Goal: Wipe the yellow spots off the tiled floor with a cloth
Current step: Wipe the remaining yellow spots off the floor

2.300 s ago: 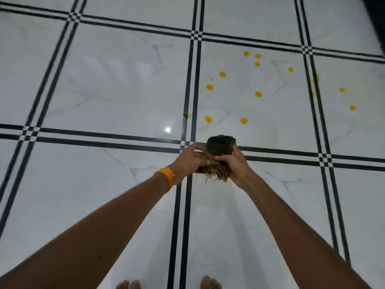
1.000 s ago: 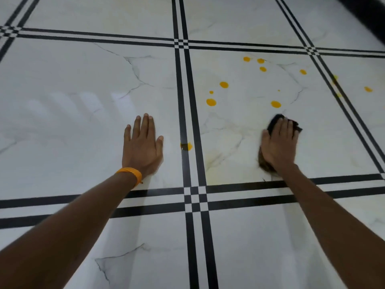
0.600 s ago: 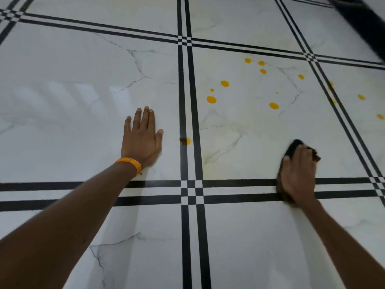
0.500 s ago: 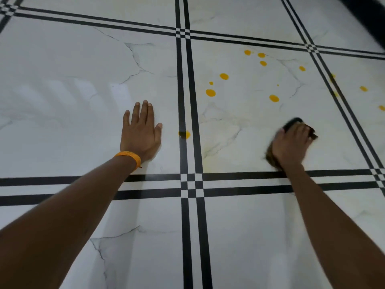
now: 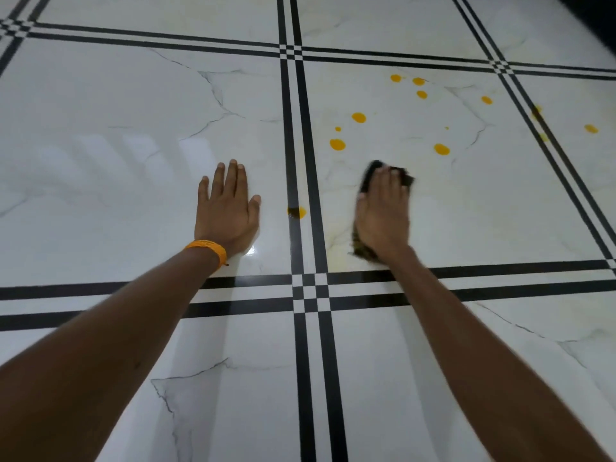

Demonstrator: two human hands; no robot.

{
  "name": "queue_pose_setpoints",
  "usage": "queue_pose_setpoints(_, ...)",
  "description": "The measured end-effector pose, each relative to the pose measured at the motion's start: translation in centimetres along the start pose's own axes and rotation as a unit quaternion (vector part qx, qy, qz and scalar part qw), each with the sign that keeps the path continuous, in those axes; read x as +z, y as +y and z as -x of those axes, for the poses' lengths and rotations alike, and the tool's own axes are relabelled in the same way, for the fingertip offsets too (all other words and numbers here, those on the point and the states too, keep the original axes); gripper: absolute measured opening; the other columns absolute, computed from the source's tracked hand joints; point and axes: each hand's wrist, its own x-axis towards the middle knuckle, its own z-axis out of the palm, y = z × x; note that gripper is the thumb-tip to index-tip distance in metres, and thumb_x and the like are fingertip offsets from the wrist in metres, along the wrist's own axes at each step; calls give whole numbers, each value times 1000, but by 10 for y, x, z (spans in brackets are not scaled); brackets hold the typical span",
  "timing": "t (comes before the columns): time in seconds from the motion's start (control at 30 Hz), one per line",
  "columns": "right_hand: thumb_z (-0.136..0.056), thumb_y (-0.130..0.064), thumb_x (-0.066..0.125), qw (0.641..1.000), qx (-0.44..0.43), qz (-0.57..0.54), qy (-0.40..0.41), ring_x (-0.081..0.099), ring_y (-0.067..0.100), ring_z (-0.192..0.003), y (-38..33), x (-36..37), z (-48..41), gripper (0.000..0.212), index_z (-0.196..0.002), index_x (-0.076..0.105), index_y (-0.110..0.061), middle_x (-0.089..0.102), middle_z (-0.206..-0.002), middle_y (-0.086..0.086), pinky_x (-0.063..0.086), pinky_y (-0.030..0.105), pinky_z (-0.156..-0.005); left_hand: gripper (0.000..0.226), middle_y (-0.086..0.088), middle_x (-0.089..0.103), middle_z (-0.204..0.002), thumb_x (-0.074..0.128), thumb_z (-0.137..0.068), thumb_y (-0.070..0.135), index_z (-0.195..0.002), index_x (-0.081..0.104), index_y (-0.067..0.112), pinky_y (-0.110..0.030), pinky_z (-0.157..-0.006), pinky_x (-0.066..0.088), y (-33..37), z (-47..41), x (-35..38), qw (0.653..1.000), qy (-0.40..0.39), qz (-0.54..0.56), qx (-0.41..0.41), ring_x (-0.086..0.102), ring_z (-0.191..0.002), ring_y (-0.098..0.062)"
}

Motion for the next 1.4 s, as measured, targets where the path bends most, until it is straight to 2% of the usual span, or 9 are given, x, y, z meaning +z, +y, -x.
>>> queue_pose_setpoints(0.1,-107,-35,24,981,-179,-22,-69,-4,18,-158,-28,3,89,63,-163,5,-12,1,-171,4,0,39,-128,65,-13,13,-167,24,-105,41,-158,13,6,-51,-124,11,-2,5,-3,1000,-19,9,0,9,-154,-30)
queue_pose_setpoints(0.23,-102,-38,21,994,-99,-18,-43,11,29,-157,45,-14,86,68,-160,18,-4,16,-169,13,12,46,-128,63,-15,43,-152,23,-97,41,-147,41,7,-50,-108,33,-19,-7,-27,999,-20,-13,45,40,-137,-37)
queue_pose_setpoints(0.37,-98,-40,11,999,51,-17,3,21,40,-153,21,-9,-24,75,-157,21,6,26,-163,26,18,55,-123,64,-9,18,-166,21,-101,43,-158,19,14,-52,-123,13,-42,-21,-23,999,1,-10,43,11,-154,-29)
queue_pose_setpoints(0.57,-105,-38,23,980,-184,-40,-70,-1,18,-158,-37,5,78,65,-163,9,-11,4,-170,3,4,38,-128,70,-6,1,-169,15,-101,47,-160,1,11,-50,-125,3,-43,-20,-11,999,-20,3,32,-2,-155,-21)
queue_pose_setpoints(0.83,-103,-35,25,1000,10,-10,-11,16,36,-155,-61,13,-101,67,-158,17,3,21,-166,22,13,52,-125,72,-8,0,-168,13,-101,47,-159,0,7,-50,-125,3,-46,-26,-10,999,-4,3,32,-3,-155,-20)
queue_pose_setpoints(0.93,-106,-32,27,990,-135,-12,-27,9,30,-157,-116,23,-49,64,-161,13,-2,14,-169,16,8,47,-128,70,-9,2,-168,13,-102,46,-159,1,7,-50,-125,3,-49,-29,-10,999,-6,0,38,-1,-155,-21)
queue_pose_setpoints(1.07,-106,-38,22,933,-342,-19,-112,-3,17,-158,-58,6,45,64,-163,8,-11,4,-171,4,3,40,-129,65,-8,2,-168,17,-105,40,-159,1,8,-49,-125,2,-45,-24,-9,999,-2,13,37,-2,-155,-20)
queue_pose_setpoints(1.27,-105,-32,27,998,-47,-12,-35,12,34,-156,-65,13,-81,65,-159,15,1,17,-168,20,8,47,-127,64,-7,4,-168,18,-105,38,-159,3,9,-48,-126,2,-46,-25,-7,999,1,19,31,0,-155,-19)
queue_pose_setpoints(1.4,-104,-32,25,967,-248,-13,-51,9,29,-157,-135,23,17,65,-160,16,-2,15,-169,16,9,47,-128,63,-7,7,-168,15,-104,37,-159,6,9,-47,-126,2,-54,-24,-10,999,9,27,33,3,-155,-19)
